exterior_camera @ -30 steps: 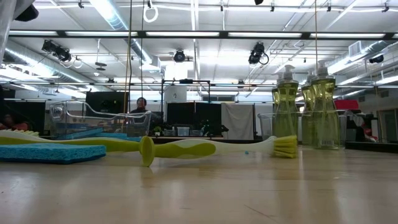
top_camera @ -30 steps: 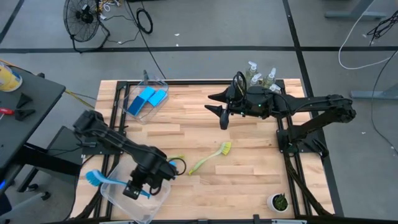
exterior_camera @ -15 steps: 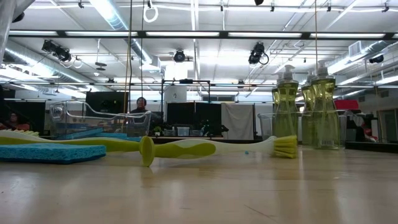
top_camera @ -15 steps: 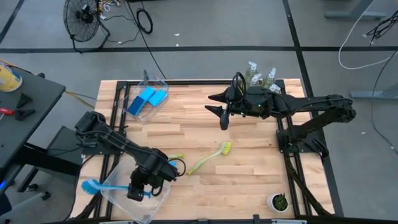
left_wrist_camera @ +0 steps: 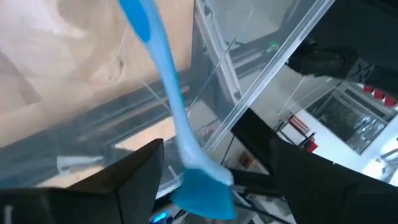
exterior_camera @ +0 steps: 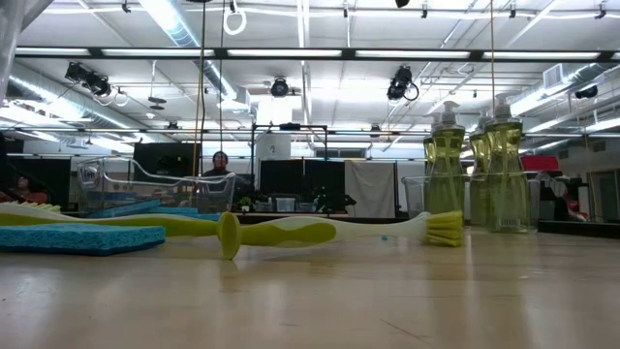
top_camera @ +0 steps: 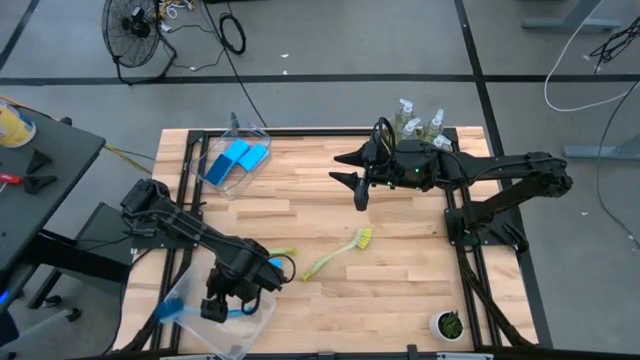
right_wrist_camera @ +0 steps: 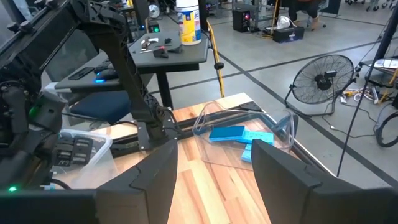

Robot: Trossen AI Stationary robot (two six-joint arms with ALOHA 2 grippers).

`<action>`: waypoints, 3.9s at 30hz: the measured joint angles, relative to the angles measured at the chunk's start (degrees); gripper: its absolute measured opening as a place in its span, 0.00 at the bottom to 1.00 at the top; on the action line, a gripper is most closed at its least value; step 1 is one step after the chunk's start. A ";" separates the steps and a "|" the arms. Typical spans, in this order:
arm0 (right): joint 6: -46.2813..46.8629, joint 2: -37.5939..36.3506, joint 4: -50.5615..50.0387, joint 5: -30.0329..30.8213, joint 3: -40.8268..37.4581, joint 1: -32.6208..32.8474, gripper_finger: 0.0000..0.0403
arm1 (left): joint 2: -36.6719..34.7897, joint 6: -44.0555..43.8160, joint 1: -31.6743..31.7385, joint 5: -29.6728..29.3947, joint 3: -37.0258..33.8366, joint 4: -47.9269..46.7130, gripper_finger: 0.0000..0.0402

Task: Pick & Place Kitchen Sink Supplies
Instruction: Put the yellow dish brush into the white bin

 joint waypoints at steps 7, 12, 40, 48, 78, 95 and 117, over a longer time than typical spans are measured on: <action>-1.21 -0.09 -0.02 0.04 0.00 0.00 0.51 | -1.55 2.18 1.56 -0.16 0.21 -2.56 0.74; -2.58 -1.01 0.01 0.11 -0.02 -0.02 0.51 | -4.42 0.47 4.79 -2.73 0.42 -2.44 0.74; -1.29 -5.99 -12.69 -1.68 -0.02 -0.82 0.51 | -9.92 -7.42 27.84 -32.16 0.42 9.87 0.74; -4.42 -5.41 -24.42 -16.60 -0.02 -2.29 0.51 | -9.92 -4.39 31.17 -35.01 0.42 24.90 0.74; -34.62 7.82 -19.10 -27.26 -14.36 -2.27 0.51 | -18.58 -3.14 33.79 -42.26 0.44 34.91 0.74; -35.80 16.18 -6.87 -28.68 -20.55 3.28 0.51 | -28.37 -3.05 31.47 -55.85 0.44 37.35 0.74; -35.46 26.86 -3.24 -24.16 -20.47 4.07 0.51 | -28.26 -4.89 31.47 -55.85 0.44 35.83 0.74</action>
